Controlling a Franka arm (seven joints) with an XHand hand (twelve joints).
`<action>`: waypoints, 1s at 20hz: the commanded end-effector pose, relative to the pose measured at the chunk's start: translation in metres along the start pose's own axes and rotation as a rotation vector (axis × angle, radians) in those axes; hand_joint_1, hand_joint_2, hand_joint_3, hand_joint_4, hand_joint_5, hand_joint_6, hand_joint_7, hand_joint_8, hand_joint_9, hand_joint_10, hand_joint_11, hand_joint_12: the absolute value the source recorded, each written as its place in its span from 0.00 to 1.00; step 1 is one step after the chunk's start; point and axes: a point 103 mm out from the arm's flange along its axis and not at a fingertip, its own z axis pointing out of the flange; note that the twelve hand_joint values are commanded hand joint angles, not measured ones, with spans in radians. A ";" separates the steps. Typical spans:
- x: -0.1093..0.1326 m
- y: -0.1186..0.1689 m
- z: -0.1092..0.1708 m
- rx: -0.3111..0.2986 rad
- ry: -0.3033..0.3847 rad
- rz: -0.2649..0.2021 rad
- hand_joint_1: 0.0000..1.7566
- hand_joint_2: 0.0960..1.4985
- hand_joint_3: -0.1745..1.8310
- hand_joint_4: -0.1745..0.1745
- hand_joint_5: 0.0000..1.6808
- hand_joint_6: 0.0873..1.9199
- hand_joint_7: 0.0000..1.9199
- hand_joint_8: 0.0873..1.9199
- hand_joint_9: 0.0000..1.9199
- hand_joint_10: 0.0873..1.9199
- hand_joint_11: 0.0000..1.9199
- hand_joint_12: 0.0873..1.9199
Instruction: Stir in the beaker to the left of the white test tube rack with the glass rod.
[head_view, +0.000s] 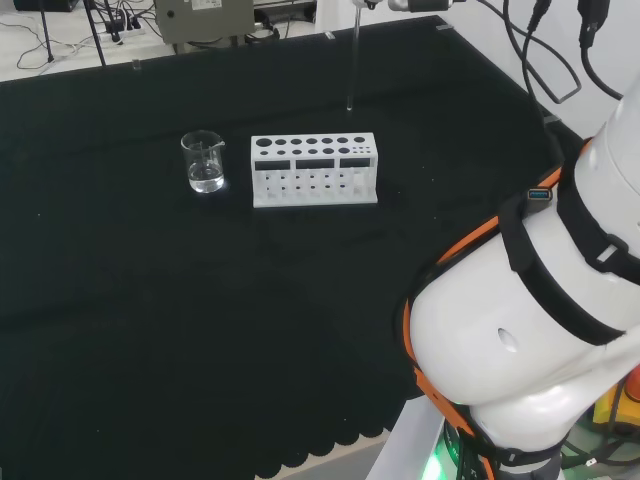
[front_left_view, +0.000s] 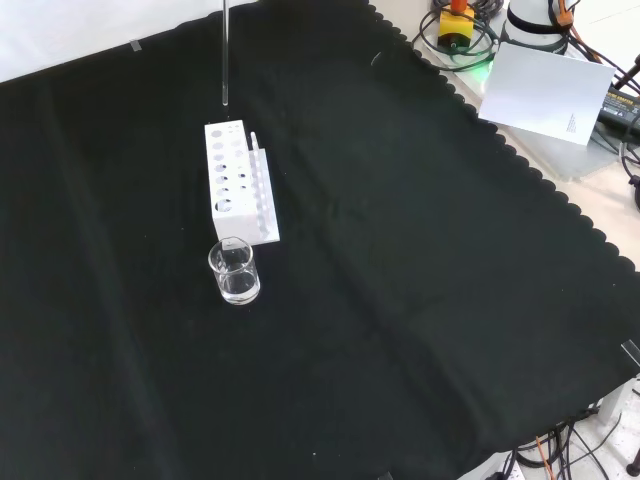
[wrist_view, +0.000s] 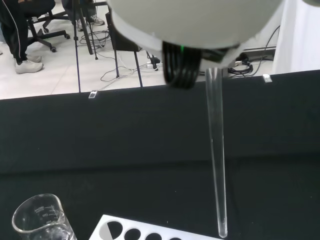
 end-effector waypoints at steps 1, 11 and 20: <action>-0.001 -0.002 -0.001 0.000 0.001 -0.005 0.76 0.31 0.51 0.00 0.78 0.18 0.74 0.35 0.91 0.26 0.72 0.54; 0.030 0.013 0.000 0.004 0.024 -0.072 0.76 0.31 0.51 0.00 0.78 0.18 0.74 0.35 0.91 0.26 0.72 0.54; 0.085 0.043 0.016 0.022 0.059 -0.174 0.76 0.31 0.51 0.00 0.78 0.18 0.74 0.35 0.91 0.26 0.72 0.54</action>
